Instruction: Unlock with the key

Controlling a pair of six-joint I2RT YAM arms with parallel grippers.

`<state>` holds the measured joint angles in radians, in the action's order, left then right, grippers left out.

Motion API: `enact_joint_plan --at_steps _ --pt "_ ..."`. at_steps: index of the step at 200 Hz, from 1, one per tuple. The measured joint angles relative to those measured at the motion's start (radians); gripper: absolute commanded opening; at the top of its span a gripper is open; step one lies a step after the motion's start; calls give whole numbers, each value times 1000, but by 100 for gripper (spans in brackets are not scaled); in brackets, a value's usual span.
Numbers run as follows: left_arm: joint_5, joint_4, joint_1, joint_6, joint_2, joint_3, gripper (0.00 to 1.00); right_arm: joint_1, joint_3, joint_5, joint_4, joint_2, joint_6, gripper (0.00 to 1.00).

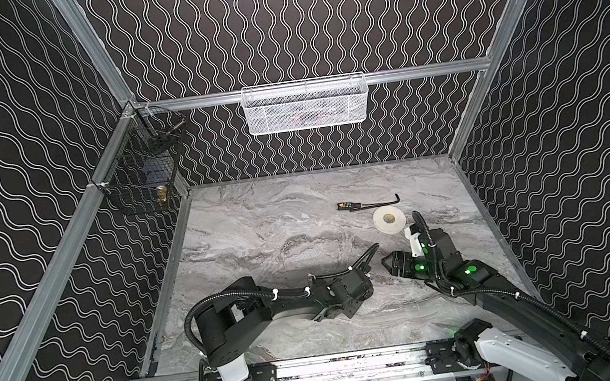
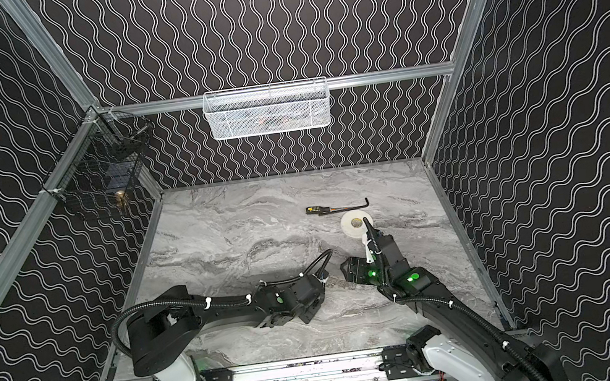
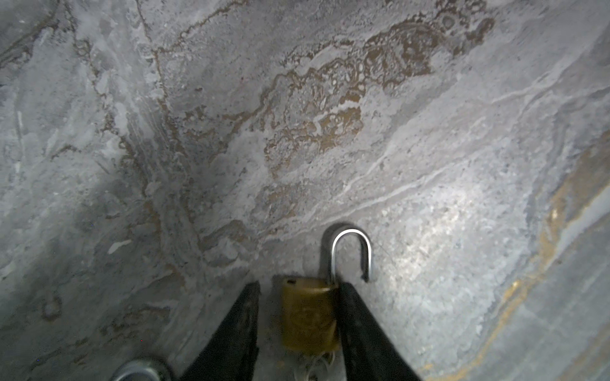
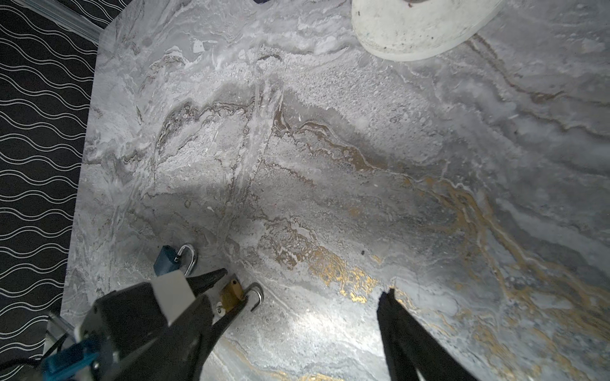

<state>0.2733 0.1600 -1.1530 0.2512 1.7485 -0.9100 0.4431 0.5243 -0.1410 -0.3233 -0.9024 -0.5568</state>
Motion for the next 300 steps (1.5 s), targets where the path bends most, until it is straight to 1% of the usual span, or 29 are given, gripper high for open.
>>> enact_joint_plan --at_steps 12,27,35,41,51,56,61,62,63,65,75,86,100,122,131,151,157,164,175,193,211,225,236,247,255,264,278,291,300 --pt "-14 18 1 -2 -10 0 46 0 0 0 0 5 0 80" --pt "-36 49 1 -16 -39 0 51 0 13 0 -5 8 1 81" --pt "-47 55 1 -16 -68 0 52 -2 27 1 -8 13 7 81" --pt "-51 54 1 -16 -92 0 55 -11 37 0 -7 16 12 82" --pt "-58 46 6 -16 -140 0 63 -29 58 26 -9 21 19 84" --pt "-60 42 11 -16 -166 2 65 -34 68 43 -10 21 20 87" --pt "-61 36 16 -15 -191 6 70 -42 80 60 -11 22 23 90" --pt "-60 35 18 -15 -200 8 71 -45 84 64 -11 23 23 94" --pt "-60 34 20 -15 -205 9 72 -46 86 66 -11 23 23 96" --pt "-59 31 23 -15 -218 11 74 -49 92 71 -13 23 24 98" --pt "-40 19 45 -8 -282 25 82 -66 119 109 -11 23 30 99" --pt "-12 14 83 10 -350 38 97 -88 144 178 -2 18 47 99" --pt "54 16 173 43 -431 47 99 -127 154 290 26 -2 50 99" --pt "233 38 361 95 -535 59 99 -215 116 472 117 -63 78 99" --pt "313 31 449 101 -560 82 99 -262 87 521 166 -95 90 99" --pt "454 -17 637 83 -551 169 99 -350 -8 636 322 -174 145 99" --pt "485 -43 698 66 -539 207 99 -368 -37 647 371 -197 160 99" --pt "509 -87 756 43 -526 254 99 -389 -73 663 437 -225 180 99" --pt "524 -178 824 2 -507 331 99 -414 -125 679 546 -269 210 99" --pt "509 -407 891 -85 -446 471 99 -444 -189 663 743 -360 259 99" --pt "465 -653 907 -185 -343 572 99 -478 -196 585 864 -431 299 99" --pt "404 -808 917 -243 -288 602 99 -486 -203 520 1012 -472 353 99" --pt "349 -926 931 -263 -254 605 99 -492 -210 450 1088 -503 390 99" --pt "298 -1055 943 -287 -190 604 99 -504 -219 400 1163 -539 416 99" --pt "261 -1102 945 -302 -153 605 99 -510 -238 369 1238 -574 434 99" --pt "223 -1106 953 -307 -148 604 99 -512 -260 335 1316 -621 455 99" --pt "184 -1133 975 -307 -142 583 99 -510 -257 283 1301 -622 474 99" --pt "147 -1184 995 -306 -105 571 99 -509 -257 267 1392 -632 494 99" --pt "124 -1188 1003 -306 -88 570 99 -508 -260 262 1400 -632 498 99"
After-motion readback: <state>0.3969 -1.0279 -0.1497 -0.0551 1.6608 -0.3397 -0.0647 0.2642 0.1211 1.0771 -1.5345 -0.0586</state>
